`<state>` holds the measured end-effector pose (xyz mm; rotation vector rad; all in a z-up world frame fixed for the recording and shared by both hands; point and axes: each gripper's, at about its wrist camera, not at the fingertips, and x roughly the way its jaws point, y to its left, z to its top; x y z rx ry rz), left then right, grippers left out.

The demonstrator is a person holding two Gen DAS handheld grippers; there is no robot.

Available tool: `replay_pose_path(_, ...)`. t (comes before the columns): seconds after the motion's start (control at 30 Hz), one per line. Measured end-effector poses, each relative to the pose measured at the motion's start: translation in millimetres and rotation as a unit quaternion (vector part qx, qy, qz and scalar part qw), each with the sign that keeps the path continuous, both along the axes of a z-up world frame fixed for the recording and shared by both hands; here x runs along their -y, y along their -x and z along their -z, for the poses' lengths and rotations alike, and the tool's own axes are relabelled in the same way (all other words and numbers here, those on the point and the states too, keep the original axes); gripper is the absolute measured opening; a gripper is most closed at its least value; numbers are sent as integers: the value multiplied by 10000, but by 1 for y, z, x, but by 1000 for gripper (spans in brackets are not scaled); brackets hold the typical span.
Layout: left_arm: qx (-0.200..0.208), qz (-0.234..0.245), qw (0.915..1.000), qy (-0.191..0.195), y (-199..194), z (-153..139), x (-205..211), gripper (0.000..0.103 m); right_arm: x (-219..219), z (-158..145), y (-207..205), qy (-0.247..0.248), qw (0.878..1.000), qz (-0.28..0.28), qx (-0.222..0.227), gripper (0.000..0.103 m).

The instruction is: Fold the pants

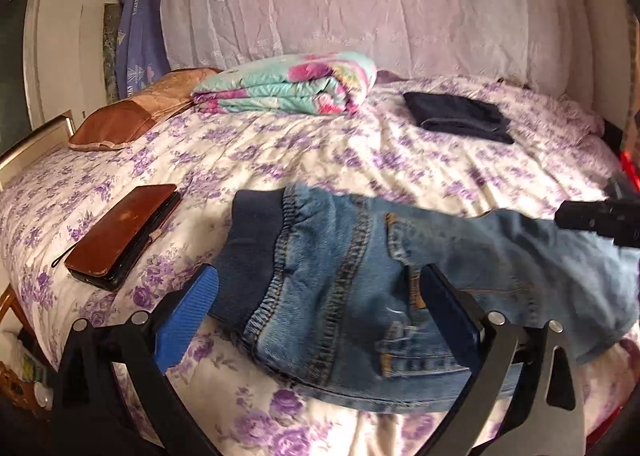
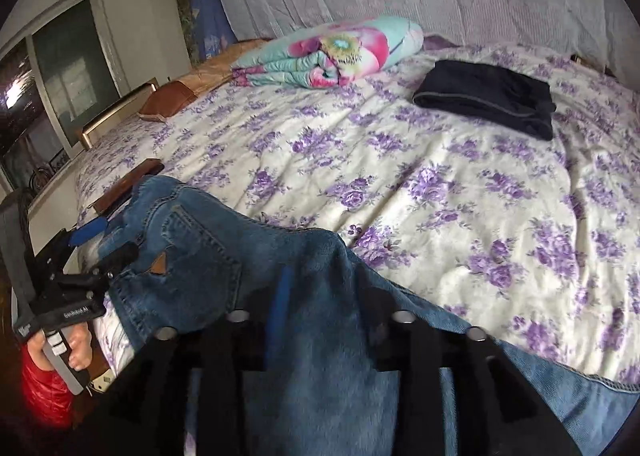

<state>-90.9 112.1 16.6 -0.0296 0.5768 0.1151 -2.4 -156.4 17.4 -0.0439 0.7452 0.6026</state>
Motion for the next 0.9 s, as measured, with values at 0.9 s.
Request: replay_pose_path(0.9,-556,1303,9896,-245,-24,31,96,98,207,29,121,-1879,9564,2209,-352,82)
